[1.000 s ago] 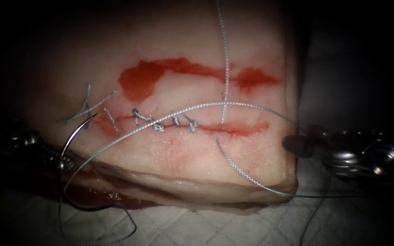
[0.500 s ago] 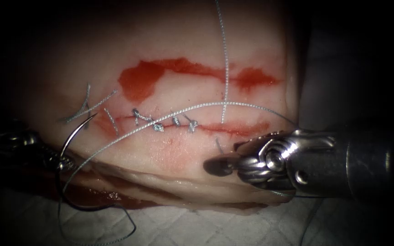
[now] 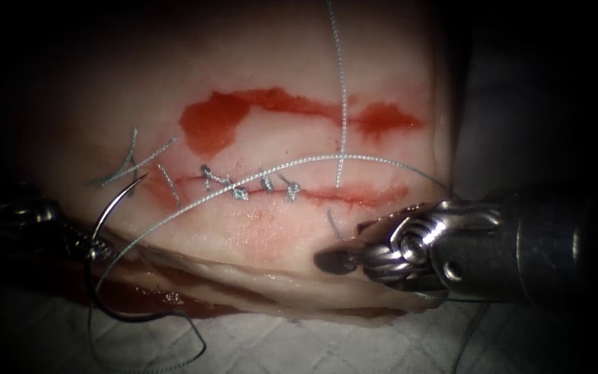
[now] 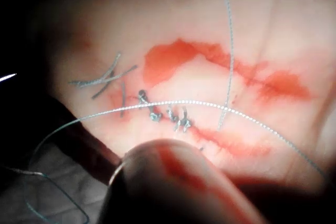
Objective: Wound Closure
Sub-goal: Pull the thread through the tissue until there is only a short tail left on the top side of the tissue
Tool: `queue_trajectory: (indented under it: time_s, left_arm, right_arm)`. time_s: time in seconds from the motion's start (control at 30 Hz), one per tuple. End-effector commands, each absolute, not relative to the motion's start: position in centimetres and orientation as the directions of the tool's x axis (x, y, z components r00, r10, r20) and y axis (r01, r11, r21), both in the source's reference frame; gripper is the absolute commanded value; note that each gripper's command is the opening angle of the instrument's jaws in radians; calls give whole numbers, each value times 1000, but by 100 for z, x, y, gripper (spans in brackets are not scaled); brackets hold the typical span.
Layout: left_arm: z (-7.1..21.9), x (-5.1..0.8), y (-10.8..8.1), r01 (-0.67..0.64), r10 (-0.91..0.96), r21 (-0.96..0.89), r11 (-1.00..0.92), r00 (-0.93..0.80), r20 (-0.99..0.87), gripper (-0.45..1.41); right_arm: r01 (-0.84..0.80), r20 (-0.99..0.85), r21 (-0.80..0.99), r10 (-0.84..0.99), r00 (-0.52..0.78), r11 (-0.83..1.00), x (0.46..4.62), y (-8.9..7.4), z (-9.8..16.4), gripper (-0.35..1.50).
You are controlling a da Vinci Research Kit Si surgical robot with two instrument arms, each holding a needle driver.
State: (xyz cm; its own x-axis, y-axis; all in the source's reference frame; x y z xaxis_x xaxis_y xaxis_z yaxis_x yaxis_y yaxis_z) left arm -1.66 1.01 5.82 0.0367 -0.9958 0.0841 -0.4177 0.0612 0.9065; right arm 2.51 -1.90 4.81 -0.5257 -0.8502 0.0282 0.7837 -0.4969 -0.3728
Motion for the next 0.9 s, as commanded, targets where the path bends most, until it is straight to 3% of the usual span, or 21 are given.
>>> queue_trajectory:
  time_s: [0.03, 0.1, 0.23, 0.9]
  left_arm:
    - [587, -171, 101, -418, -996, 906, 61, 37, 84, -45]
    - [587, -171, 101, -418, -996, 906, 61, 37, 84, -45]
    - [587, -171, 101, -416, -996, 907, 61, 39, 85, -45]
    - [585, -171, 101, -419, -996, 906, 59, 41, 83, -45]
  right_arm:
    - [784, 34, -369, -850, -526, -500, 260, -189, 491, 48]
    - [785, 35, -360, -849, -528, -503, 259, -190, 497, 34]
    - [793, 11, -326, -841, -541, -514, 259, -191, 503, -35]
    - [809, -44, -217, -823, -567, -546, 233, -199, 495, -35]
